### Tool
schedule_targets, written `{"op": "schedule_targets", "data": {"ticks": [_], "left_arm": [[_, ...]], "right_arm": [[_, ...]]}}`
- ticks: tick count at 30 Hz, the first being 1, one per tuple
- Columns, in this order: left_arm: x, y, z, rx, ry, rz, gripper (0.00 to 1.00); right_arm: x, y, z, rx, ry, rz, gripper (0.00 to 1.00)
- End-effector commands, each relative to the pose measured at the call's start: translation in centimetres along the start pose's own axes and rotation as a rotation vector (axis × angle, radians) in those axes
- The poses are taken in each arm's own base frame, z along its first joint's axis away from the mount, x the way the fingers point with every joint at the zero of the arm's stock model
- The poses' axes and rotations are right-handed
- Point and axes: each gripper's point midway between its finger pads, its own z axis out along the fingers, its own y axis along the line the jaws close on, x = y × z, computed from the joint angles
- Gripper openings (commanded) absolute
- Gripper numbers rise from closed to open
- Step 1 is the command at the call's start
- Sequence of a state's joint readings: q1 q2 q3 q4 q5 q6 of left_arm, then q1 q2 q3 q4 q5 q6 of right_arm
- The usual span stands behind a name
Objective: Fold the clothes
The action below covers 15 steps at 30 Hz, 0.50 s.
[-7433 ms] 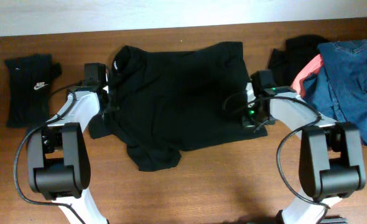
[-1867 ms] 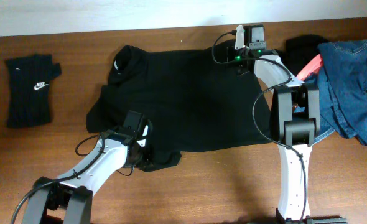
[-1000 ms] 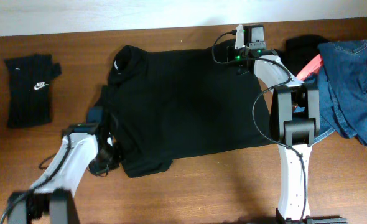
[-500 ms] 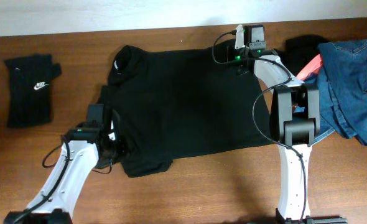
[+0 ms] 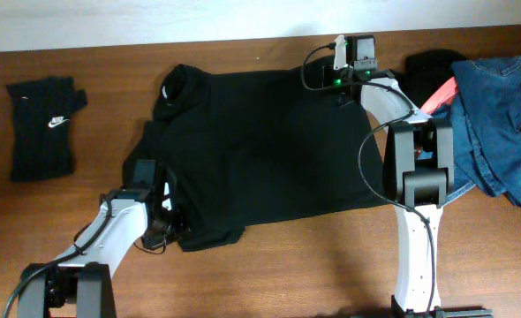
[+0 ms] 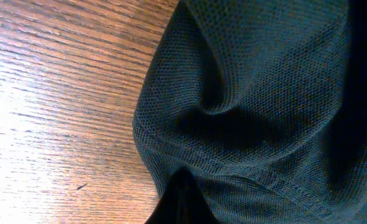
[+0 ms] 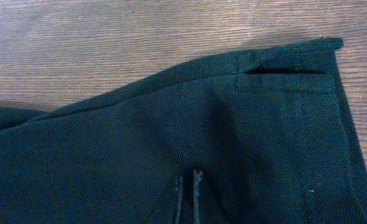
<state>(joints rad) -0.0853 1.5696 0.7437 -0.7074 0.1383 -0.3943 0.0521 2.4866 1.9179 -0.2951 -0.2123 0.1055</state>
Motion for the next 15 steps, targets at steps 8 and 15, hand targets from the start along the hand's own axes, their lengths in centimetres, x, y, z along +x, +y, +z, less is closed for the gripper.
{"op": "schedule_targets", "data": {"ticks": [8,15], "left_arm": [[0.2,4.8,0.5,-0.166,0.027,-0.088,0.0],[-6.5,0.4,-6.5,-0.015,-0.251,-0.045,0.02]], "right_arm": [[1.7,-0.9,1.3,0.014,0.044,-0.009,0.04],[-1.4,0.9,-0.1,-0.073,-0.003,-0.018,0.43]]}}
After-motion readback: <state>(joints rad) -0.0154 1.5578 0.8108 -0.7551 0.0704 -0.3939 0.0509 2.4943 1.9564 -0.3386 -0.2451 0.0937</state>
